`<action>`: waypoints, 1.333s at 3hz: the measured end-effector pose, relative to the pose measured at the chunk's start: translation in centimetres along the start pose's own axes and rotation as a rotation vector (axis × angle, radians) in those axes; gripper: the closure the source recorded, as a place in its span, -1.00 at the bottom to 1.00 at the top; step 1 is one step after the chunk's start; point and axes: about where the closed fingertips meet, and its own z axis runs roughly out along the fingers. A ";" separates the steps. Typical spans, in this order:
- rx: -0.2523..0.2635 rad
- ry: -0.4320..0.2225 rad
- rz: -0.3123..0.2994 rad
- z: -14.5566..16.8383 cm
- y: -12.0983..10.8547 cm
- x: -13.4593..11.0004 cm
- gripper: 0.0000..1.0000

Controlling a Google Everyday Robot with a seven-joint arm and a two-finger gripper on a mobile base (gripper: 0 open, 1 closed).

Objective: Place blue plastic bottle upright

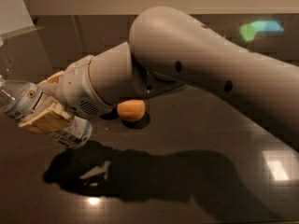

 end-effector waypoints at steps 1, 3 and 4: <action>0.038 -0.142 0.016 -0.3 -0.3 -0.9 1.00; 0.113 -0.351 0.036 -2.1 -0.8 -0.5 1.00; 0.139 -0.423 0.026 -3.2 -1.0 0.5 1.00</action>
Offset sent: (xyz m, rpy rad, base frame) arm 0.0109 -0.0181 0.0228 0.4158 -0.0031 -0.1006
